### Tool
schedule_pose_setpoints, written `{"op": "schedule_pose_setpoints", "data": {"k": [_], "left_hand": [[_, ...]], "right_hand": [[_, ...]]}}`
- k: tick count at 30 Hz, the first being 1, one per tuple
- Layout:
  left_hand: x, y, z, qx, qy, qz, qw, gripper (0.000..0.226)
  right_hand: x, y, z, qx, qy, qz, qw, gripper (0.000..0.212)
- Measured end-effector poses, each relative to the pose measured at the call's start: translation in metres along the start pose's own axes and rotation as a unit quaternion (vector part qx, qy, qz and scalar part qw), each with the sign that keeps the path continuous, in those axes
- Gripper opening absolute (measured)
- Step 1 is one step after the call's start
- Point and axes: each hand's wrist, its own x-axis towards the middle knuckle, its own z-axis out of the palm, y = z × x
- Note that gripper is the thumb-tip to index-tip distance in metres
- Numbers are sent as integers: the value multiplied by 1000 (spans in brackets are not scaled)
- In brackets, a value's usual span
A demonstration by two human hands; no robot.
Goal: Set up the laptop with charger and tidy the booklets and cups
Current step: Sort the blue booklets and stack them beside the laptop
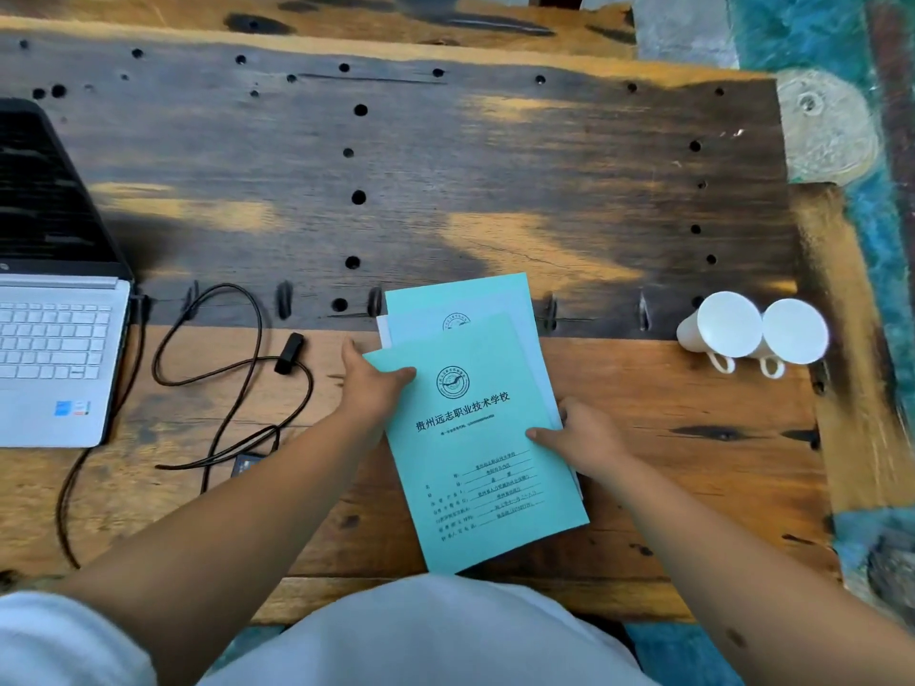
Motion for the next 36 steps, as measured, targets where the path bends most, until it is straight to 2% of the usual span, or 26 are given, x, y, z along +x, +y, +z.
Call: {"op": "schedule_pose_setpoints", "data": {"k": [3,5,7,9,11,14,17,21,24,28,31,36], "left_hand": [[-20,-9,2,-2,-3,10,1000,53],[-26,-10,2,7,3,23,1000,44],[-28,-8,-1,-39,-43,4,998,38],[-30,-6,-5,-90,-138,-16,986,40],[-38,-3,-7,-71,-207,-2,976,49],[-50,2,-9,-60,-226,39,972,52],[-64,11,-19,-76,-249,86,962,47],[-87,34,-42,-70,-319,169,930,41],[-97,50,-54,-60,-311,231,920,37],[-100,57,-64,-57,-252,298,919,38],[-99,49,-69,-24,-241,318,917,34],[-92,28,-62,49,-242,321,914,39]], "right_hand": [[-3,-3,8,57,9,-10,998,42],[-5,-4,11,90,-4,-22,996,41],[-5,-3,12,145,-33,-19,989,33],[-8,-1,12,198,-68,-15,978,26],[-13,2,12,244,-89,-12,966,24],[-22,3,13,298,-90,6,950,27],[-34,-4,8,332,-56,5,942,29],[-56,-20,-16,384,-58,-80,918,25],[-71,-34,-34,377,-9,-152,913,27],[-81,-45,-40,322,36,-214,921,33],[-78,-46,-32,321,66,-222,918,33],[-69,-43,-17,313,61,-191,928,29]]}}
